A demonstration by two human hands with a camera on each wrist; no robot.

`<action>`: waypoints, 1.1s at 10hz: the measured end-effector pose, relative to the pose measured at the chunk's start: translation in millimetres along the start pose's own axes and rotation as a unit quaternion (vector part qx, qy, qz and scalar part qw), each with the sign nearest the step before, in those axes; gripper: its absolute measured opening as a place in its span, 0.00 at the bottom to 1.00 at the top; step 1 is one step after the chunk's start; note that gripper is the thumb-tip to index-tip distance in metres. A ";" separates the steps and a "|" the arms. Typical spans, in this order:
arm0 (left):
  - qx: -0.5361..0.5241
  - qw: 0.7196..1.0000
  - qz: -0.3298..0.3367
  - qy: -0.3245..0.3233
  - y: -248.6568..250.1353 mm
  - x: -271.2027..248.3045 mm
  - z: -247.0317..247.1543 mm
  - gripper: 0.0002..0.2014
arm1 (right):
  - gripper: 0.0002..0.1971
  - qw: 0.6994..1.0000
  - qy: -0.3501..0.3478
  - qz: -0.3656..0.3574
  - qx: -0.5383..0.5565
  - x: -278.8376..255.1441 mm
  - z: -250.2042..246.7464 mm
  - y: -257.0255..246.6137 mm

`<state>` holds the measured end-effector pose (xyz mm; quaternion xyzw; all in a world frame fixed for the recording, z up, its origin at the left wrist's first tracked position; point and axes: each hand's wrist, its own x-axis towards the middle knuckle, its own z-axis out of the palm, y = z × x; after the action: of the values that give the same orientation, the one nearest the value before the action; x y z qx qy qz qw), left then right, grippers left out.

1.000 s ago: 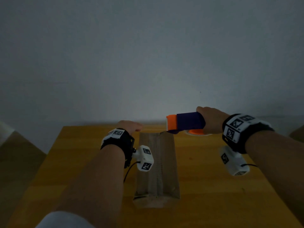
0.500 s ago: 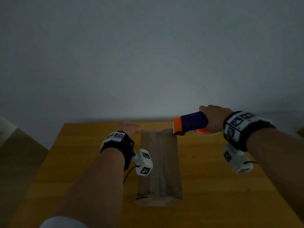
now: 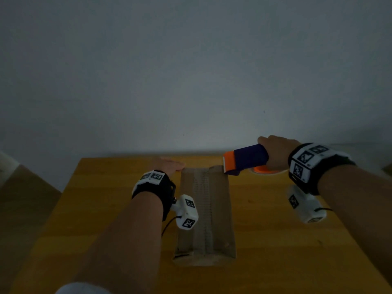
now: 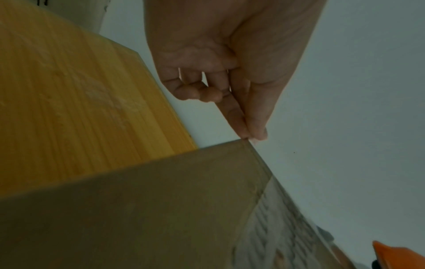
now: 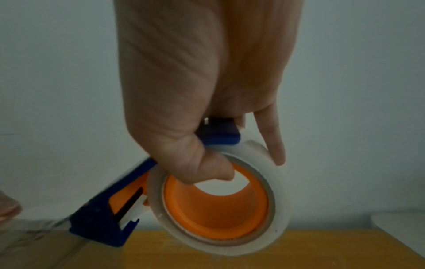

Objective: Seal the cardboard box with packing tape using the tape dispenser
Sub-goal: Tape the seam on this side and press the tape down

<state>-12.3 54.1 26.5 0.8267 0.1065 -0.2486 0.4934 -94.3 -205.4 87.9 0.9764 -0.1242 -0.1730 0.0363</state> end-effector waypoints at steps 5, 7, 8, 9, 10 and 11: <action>0.040 0.999 0.007 0.012 -4.7 4.1 3.7 0.18 | 0.31 1.000 0.009 0.020 -0.011 3.1 -0.6 -2.2; 0.052 0.998 0.010 0.014 -7.1 9.2 7.6 0.13 | 0.36 1.000 0.015 -0.001 -0.020 2.0 -0.4 4.7; 0.076 0.997 0.011 0.013 -8.7 8.0 5.9 0.15 | 0.30 1.000 0.018 -0.004 -0.019 -0.9 0.0 -0.2; 0.082 0.996 0.007 0.024 -10.3 6.1 5.0 0.18 | 0.26 1.000 0.021 -0.007 -0.014 -2.8 -2.1 -0.7; 0.117 0.990 0.052 0.060 -7.4 3.5 6.6 0.15 | 0.23 1.000 0.019 0.003 -0.023 -0.2 0.0 -2.3; 0.176 0.961 0.203 0.059 3.7 -2.6 12.8 0.01 | 0.27 0.996 -0.013 0.068 -0.058 11.5 1.4 -11.7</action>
<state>-16.8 41.3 25.6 0.9178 -0.0799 -0.1087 0.3735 -81.7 -197.1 81.4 0.9595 -0.1807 -0.1899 0.1033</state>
